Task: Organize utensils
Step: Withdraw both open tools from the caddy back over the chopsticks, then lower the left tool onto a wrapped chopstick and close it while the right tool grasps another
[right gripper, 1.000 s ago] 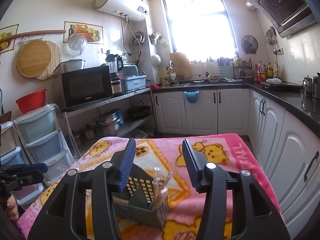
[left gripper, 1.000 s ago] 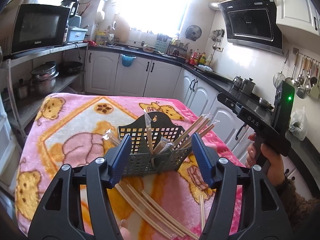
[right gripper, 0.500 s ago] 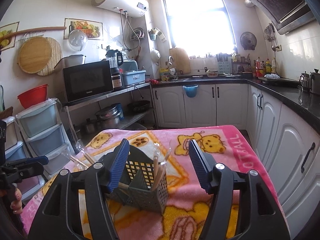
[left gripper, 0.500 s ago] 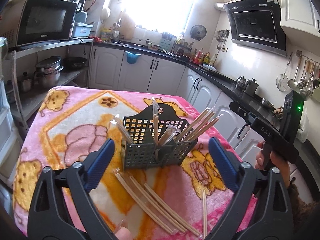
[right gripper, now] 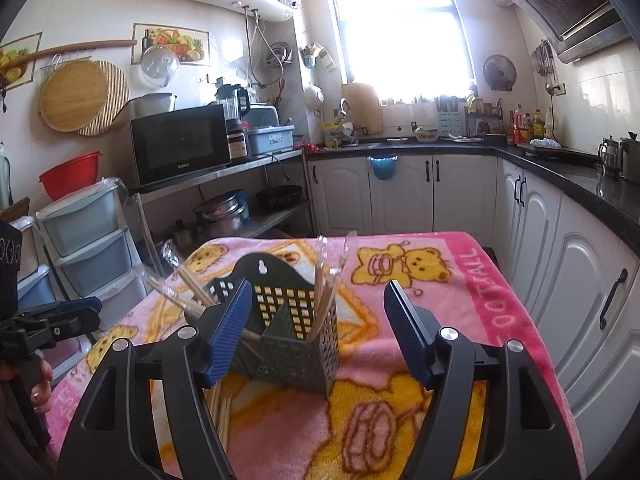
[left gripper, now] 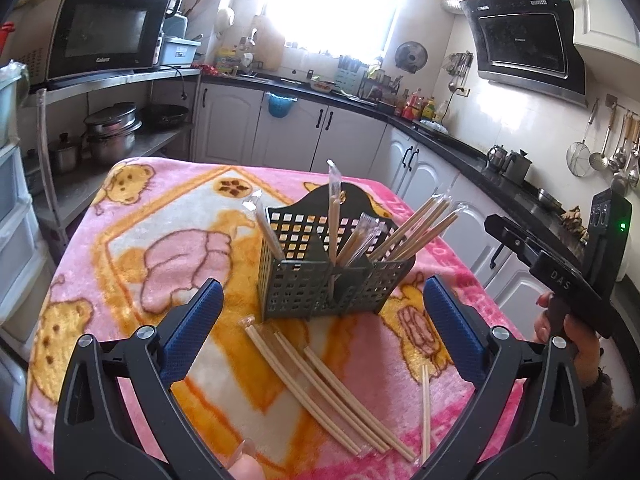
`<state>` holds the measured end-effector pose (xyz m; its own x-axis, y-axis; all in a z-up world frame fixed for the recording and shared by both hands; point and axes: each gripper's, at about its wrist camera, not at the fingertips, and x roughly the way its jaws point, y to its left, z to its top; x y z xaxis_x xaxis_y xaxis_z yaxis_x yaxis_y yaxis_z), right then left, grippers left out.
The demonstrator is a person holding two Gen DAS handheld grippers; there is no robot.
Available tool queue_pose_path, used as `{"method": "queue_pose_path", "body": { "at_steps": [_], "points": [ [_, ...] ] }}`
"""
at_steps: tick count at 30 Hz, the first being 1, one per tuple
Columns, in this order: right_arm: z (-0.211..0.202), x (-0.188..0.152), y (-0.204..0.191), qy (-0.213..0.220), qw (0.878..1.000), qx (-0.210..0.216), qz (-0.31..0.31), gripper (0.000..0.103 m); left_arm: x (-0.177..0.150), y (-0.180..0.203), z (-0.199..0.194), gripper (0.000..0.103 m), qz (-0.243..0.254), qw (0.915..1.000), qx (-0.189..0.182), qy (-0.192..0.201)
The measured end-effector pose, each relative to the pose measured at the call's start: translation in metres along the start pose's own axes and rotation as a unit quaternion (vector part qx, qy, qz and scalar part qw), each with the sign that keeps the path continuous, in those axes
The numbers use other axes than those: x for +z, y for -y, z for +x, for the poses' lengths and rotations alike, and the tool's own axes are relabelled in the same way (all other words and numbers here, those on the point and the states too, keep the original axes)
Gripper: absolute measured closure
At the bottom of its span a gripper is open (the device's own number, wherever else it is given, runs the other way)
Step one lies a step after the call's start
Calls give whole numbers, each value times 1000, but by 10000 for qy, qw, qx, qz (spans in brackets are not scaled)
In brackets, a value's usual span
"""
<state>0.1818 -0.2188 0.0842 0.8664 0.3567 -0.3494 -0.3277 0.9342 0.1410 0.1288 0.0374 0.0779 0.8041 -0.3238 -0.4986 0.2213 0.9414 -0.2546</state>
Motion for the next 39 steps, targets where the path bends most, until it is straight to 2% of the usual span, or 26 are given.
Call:
{"method": "queue_pose_path", "body": {
  "at_steps": [17,39],
  "points": [
    [10,-36,-24,-590,9976,327,-142,37,-30,-20,11,11,-273,9988,184,-358],
    [33,-62,-63,-1205,9886,745,-505,37,-61,-52,37,11,-596,9931,470,-893]
  ]
}}
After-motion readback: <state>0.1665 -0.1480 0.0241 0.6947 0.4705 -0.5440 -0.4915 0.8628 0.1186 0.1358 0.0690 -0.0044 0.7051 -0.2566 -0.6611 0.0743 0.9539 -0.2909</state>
